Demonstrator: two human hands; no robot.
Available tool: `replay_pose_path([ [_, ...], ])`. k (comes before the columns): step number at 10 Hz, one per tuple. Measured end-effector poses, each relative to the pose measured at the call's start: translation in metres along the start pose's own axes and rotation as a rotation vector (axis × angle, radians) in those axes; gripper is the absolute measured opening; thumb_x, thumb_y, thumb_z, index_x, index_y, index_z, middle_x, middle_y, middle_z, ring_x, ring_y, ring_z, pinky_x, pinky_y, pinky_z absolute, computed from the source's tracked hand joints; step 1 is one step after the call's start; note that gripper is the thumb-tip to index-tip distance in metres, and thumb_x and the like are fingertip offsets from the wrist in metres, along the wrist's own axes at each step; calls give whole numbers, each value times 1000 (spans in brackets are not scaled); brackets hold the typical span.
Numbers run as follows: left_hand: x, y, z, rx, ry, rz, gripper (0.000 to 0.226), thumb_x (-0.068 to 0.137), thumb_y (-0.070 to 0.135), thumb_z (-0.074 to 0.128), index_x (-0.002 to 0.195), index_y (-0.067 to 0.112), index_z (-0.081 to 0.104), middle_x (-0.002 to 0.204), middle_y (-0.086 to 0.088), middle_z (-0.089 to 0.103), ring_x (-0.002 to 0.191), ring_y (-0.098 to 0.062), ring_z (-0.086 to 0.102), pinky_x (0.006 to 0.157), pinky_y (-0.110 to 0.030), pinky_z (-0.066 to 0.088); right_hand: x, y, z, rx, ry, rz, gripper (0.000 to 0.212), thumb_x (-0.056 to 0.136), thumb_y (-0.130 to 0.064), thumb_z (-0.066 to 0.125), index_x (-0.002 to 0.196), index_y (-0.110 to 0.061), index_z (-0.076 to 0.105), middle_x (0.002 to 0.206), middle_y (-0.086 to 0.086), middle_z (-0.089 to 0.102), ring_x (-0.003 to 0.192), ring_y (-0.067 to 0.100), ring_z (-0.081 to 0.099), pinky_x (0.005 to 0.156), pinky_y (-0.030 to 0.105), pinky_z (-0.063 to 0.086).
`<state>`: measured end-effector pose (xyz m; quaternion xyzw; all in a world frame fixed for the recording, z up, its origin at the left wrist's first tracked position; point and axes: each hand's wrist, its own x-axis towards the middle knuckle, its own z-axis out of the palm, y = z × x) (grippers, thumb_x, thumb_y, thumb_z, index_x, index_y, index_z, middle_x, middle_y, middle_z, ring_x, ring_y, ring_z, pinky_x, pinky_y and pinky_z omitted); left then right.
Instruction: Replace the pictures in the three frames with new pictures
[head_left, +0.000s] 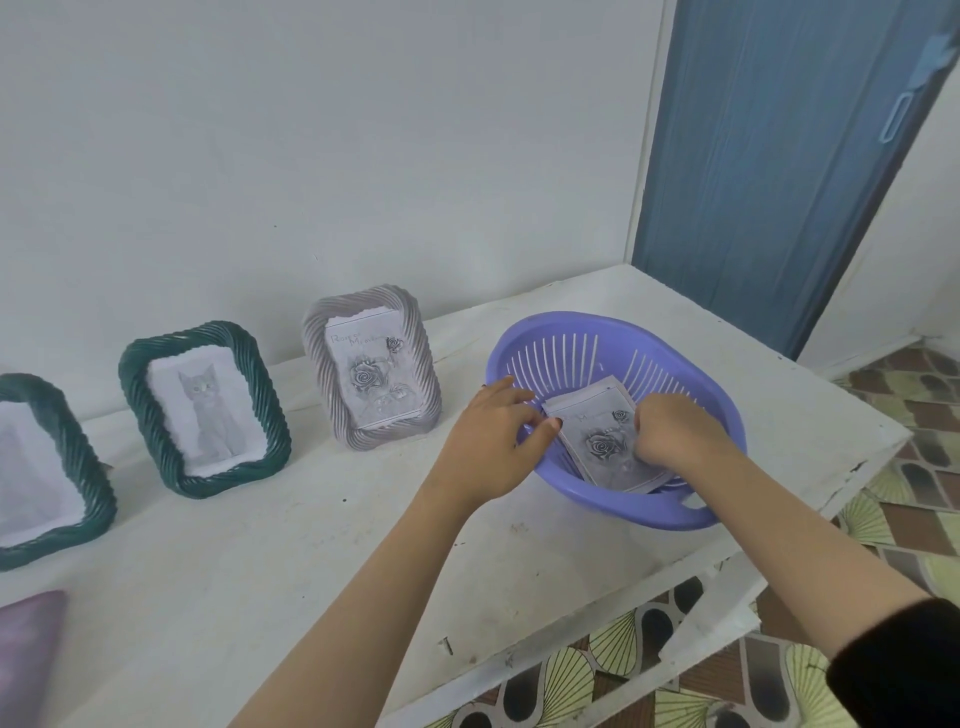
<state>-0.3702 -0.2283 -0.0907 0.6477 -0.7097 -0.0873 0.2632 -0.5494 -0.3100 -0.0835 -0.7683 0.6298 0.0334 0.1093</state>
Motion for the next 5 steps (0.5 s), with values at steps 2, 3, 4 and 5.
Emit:
replay_pose_path([
  [2,-5,-1,4,-50,22,-10,34,96,34,44,106,12,66,142,-7,44,140,-19,23,111,-26,16,-2,2,-2,8,56,-43,20,82,-17,56,62,-13,50,73,4,54,73,25,53,46,23,30],
  [3,-11,-3,6,-116,117,16,34,95,33,41,115,14,62,142,-8,44,138,-20,26,109,-23,17,-4,6,-5,76,146,-103,18,83,-24,57,93,-13,67,101,9,59,94,27,55,59,27,40],
  [4,-25,-10,5,-151,229,27,32,92,29,43,114,15,62,131,-1,52,128,-13,37,103,-10,20,-9,10,-9,190,246,-150,29,86,-29,56,113,-19,63,116,10,53,111,27,50,82,34,41],
  [5,-45,-20,2,-219,366,-46,27,90,22,47,111,17,63,118,9,56,113,-3,45,95,-1,23,-18,8,-8,432,276,-216,26,86,-27,58,110,-20,64,109,5,59,95,22,56,80,32,42],
])
